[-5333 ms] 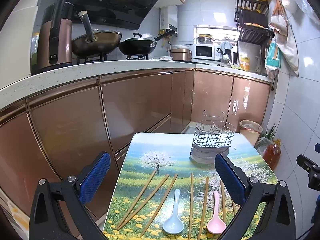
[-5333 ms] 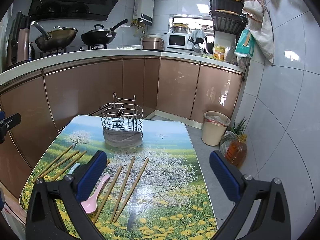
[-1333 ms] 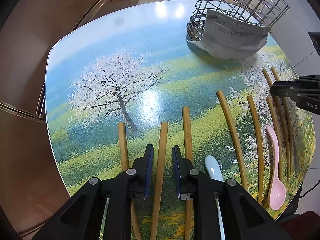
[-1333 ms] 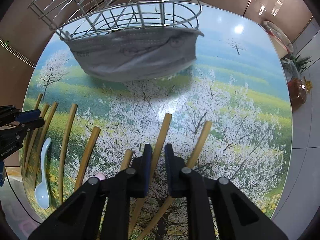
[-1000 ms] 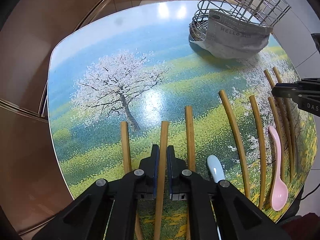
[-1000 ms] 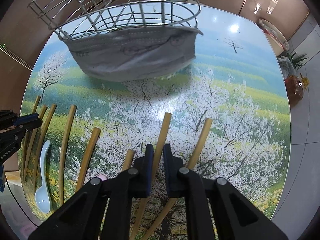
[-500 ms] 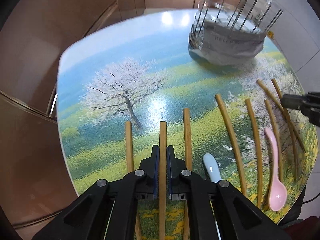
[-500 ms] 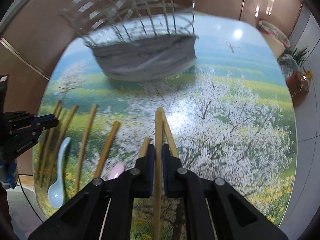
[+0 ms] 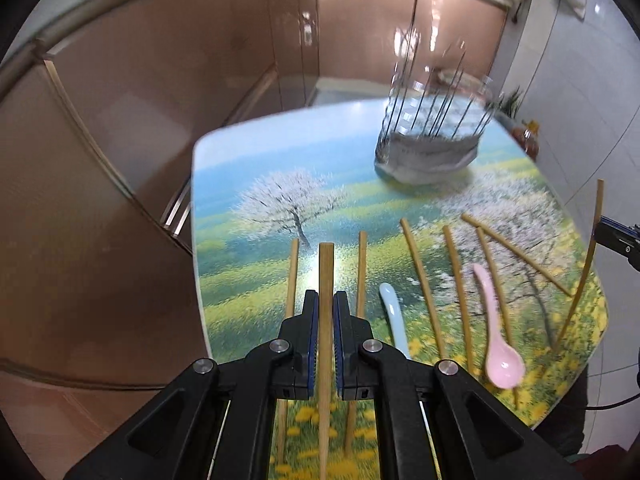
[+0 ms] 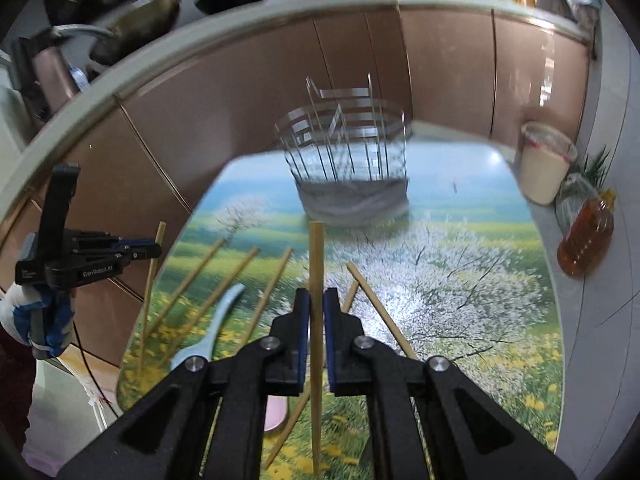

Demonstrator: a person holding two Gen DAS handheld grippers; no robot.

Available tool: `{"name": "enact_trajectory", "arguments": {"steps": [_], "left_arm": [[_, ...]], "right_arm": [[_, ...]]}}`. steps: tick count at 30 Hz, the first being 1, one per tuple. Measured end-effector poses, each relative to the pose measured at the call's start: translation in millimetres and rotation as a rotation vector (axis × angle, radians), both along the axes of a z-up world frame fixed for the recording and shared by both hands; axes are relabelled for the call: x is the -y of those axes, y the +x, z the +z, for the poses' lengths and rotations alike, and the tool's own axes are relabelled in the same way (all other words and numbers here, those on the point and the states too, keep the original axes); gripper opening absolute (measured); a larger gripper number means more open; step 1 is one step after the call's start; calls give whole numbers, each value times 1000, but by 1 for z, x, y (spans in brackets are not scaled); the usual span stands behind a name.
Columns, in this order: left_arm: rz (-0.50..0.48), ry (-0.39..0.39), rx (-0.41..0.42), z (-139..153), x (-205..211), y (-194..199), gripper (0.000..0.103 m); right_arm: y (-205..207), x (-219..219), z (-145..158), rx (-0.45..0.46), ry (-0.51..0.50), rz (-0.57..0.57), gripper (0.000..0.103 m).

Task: Organize utensils
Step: 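Lift the held chopsticks with both tools and carry them toward the wire holder, then lower both chopsticks into the wire holder and open both tools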

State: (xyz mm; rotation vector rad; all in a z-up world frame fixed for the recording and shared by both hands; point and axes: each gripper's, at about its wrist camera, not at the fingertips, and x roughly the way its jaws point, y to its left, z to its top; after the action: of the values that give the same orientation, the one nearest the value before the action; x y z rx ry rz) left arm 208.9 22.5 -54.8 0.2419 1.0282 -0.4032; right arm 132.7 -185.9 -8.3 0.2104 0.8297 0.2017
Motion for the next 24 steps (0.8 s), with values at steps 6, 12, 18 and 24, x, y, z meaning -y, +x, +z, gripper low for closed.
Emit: {"name": "enact_trajectory", "arguments": {"steps": [6,12,18,24], "left_arm": [[31,-75,106,55,-12,-23,6],[43,-175,208,115,-9,-22,6],[40,-287,310,173,7,0,6],[39,-383,378,212,36,41,6]], "right_arm": [[-15,2,48,135,14,-20,6],[-8,4,105,272,9,-24,6],[23,15,165,399,-14,-48,6],[69,23,194,461,-52,-75,7]]}}
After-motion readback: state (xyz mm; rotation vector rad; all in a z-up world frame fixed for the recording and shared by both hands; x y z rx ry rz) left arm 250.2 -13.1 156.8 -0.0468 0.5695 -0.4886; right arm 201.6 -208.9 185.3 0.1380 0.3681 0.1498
